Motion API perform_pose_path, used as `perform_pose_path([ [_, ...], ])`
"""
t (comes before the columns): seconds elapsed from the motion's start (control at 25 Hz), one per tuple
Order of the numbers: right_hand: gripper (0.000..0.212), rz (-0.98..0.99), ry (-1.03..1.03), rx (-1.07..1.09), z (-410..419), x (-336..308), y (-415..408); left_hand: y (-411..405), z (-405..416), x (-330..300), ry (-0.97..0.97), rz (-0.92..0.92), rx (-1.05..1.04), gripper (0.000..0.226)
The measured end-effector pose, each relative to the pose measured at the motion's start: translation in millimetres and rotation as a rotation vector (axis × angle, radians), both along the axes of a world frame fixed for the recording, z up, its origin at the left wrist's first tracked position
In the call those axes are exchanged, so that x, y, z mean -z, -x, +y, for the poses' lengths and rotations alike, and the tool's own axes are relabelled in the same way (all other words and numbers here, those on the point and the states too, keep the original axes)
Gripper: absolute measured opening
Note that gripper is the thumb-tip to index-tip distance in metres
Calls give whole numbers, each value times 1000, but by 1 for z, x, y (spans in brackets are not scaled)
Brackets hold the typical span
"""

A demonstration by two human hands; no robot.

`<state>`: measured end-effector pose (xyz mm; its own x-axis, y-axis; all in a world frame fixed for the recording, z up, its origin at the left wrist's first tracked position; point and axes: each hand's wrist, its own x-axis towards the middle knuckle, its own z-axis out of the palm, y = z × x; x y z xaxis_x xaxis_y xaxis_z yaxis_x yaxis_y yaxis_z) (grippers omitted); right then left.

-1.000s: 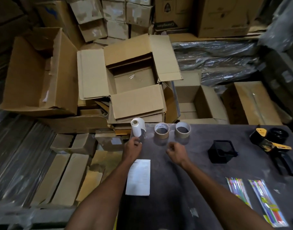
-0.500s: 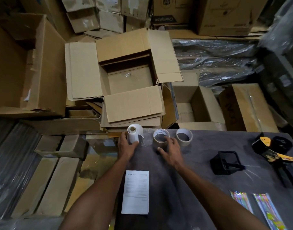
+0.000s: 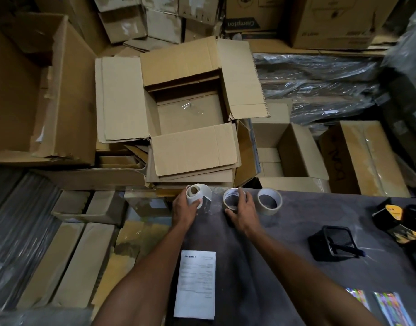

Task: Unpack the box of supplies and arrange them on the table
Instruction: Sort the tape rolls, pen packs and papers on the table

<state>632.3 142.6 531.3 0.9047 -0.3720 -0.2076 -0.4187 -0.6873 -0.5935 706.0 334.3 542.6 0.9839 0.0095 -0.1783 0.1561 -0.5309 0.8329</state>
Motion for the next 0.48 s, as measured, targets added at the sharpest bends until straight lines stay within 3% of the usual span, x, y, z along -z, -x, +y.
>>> perform_pose_path([
  [0.16,100,-10,-14,63,0,-1,-4,5,3,-3,12,-17,22,49],
  [0.48,79,-121,-127,101,2,-18,41,47,0,6,33,-13,103,37],
])
